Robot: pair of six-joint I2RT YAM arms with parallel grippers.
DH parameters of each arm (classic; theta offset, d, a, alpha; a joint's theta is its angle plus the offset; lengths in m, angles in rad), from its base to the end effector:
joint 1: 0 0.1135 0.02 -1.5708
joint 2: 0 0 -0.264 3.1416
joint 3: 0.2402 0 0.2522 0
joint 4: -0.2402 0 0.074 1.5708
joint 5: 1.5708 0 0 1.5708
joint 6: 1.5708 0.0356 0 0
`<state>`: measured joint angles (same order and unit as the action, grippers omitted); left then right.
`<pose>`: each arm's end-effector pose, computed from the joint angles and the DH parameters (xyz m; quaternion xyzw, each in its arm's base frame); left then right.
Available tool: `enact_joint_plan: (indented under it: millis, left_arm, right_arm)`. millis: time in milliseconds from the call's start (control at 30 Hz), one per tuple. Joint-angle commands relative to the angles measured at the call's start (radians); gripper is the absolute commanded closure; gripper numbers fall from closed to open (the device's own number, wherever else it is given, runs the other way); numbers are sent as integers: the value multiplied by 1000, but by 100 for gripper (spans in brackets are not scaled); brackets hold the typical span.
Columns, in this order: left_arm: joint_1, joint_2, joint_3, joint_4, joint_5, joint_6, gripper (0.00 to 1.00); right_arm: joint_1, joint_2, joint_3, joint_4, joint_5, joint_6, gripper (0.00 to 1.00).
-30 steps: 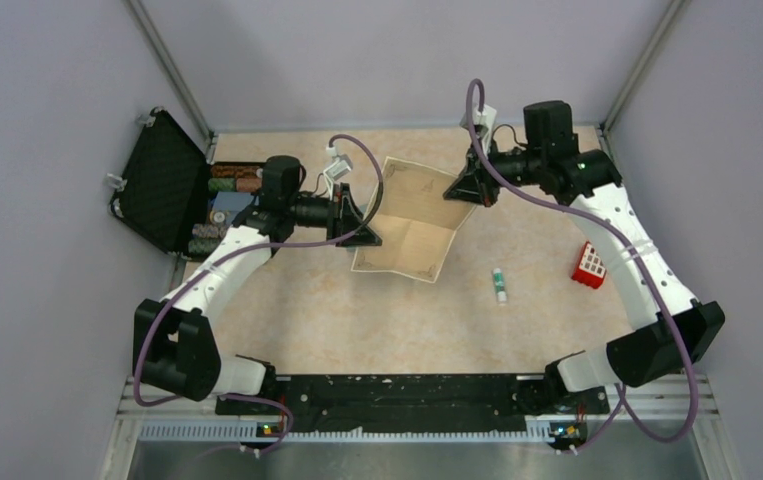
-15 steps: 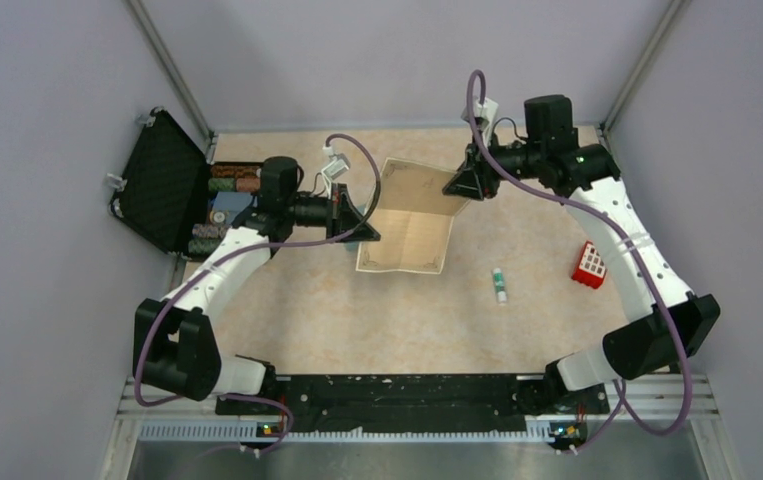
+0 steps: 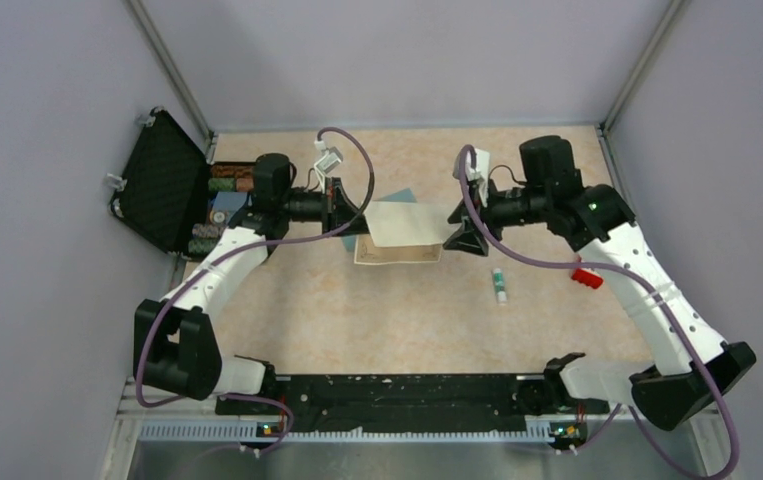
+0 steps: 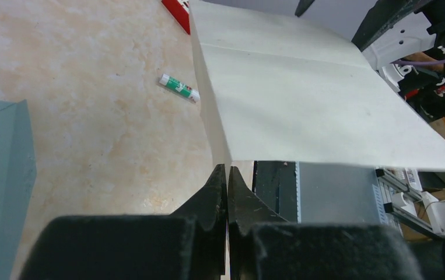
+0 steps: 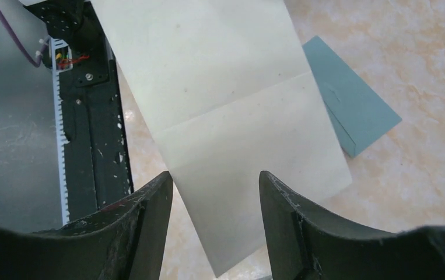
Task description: Place the letter into the envelope and seal it
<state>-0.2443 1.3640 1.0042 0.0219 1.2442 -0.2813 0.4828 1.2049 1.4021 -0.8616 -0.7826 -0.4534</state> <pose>0.2798 -0.1045 0.3135 0.3246 0.6692 -0.5812 0.3302 0.1939 0.1300 0.4057 -0.5240 0.6664 0.3488 0.3997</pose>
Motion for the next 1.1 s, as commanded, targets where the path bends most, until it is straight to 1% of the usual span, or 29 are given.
enact_joint_plan:
  millis: [0, 100, 200, 300, 367, 467, 567, 633, 733, 800, 867, 1067]
  left_arm:
    - [2, -19, 31, -82, 46, 113, 100]
    - [2, -28, 43, -122, 52, 161, 100]
    - [2, -34, 68, -208, 52, 254, 100]
    - [2, -33, 78, -235, 38, 273, 100]
    - [2, -33, 75, -236, 22, 274, 100]
    - [1, -33, 78, -240, 16, 307, 100]
    - [0, -45, 108, -304, 9, 383, 100]
    - [-6, -53, 131, -344, 23, 422, 100]
    - [-35, -65, 183, -475, 28, 540, 100]
    - [-75, -73, 224, -608, 6, 675, 100]
    - [-104, -81, 251, -708, -25, 773, 100]
    - [-117, -99, 256, -730, -24, 779, 100]
  right_arm:
    - [4, 49, 110, -40, 55, -32, 44]
    - [4, 86, 202, -110, 20, -47, 42]
    - [4, 147, 327, -211, -59, -62, 41]
    - [4, 202, 420, -300, -147, -70, 40]
    - [4, 221, 451, -331, -188, -74, 39]
    - [4, 220, 455, -310, -171, -68, 38]
    - [4, 218, 439, -280, -127, -86, 37]
    - [4, 222, 401, -250, -111, -111, 35]
    - [3, 255, 367, -224, -116, -148, 35]
    - [5, 296, 375, -229, -130, -172, 35]
    - [10, 327, 389, -236, -138, -184, 35]
    - [41, 345, 372, -254, -137, -221, 39]
